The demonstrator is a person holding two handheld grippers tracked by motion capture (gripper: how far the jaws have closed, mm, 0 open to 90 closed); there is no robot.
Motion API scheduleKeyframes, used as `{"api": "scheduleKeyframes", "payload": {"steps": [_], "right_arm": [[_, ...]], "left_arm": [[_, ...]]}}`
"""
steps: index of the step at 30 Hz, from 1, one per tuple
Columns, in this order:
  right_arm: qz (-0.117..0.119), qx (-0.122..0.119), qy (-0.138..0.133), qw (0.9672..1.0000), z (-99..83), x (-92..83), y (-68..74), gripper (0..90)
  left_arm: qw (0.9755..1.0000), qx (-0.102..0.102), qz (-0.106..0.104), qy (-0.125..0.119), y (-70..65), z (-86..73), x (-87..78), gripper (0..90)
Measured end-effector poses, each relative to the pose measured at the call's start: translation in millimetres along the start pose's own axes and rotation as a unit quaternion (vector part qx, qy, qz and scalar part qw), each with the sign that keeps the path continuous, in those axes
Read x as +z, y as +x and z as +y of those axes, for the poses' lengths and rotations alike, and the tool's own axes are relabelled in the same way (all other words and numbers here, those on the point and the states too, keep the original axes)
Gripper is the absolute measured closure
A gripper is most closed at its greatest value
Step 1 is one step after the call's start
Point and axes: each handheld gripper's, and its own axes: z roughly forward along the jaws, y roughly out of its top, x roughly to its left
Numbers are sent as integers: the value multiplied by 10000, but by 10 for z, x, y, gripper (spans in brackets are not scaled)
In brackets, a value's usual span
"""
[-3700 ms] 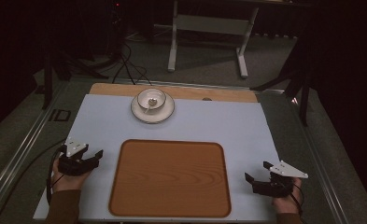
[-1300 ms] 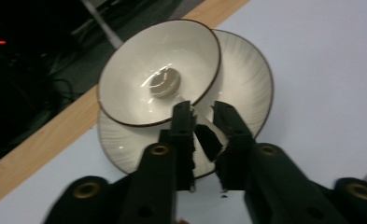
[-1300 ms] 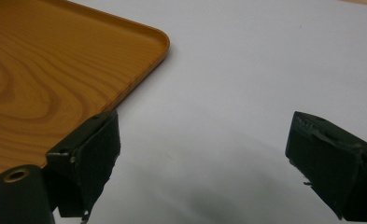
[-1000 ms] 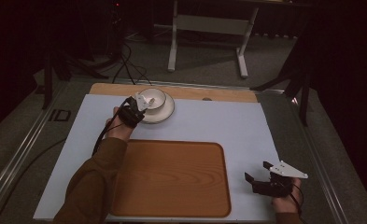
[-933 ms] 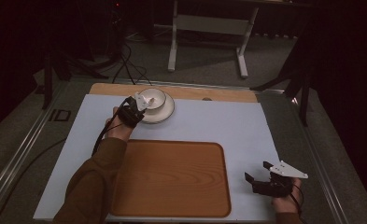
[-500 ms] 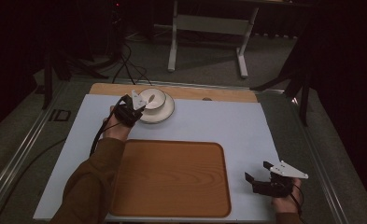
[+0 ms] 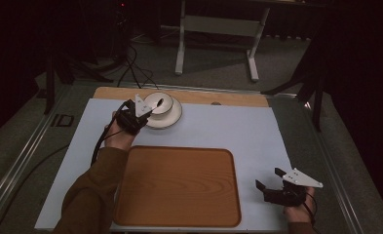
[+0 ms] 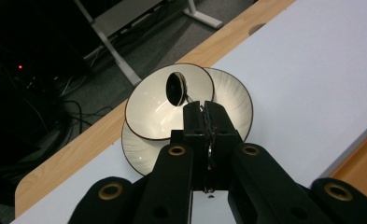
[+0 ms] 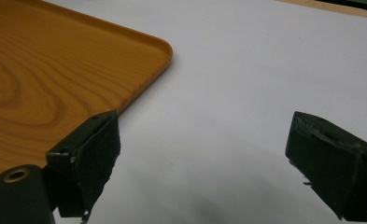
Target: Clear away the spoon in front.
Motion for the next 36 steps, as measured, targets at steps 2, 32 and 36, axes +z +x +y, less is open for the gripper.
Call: {"api": "scheduleKeyframes", "payload": {"steps": [2, 32, 36], "right_arm": [[5, -2, -17, 10000, 0, -2, 2, 101], [9, -39, -89, 10000, 6, -13, 9, 101], [12, -41, -94, 9999, 7, -16, 9, 101]], "left_arm": [[10000, -11, -3, -28, -6, 3, -32, 886], [9998, 78, -115, -146, -86, -102, -431, 886], [9998, 54, -145, -139, -97, -151, -491, 886]]}}
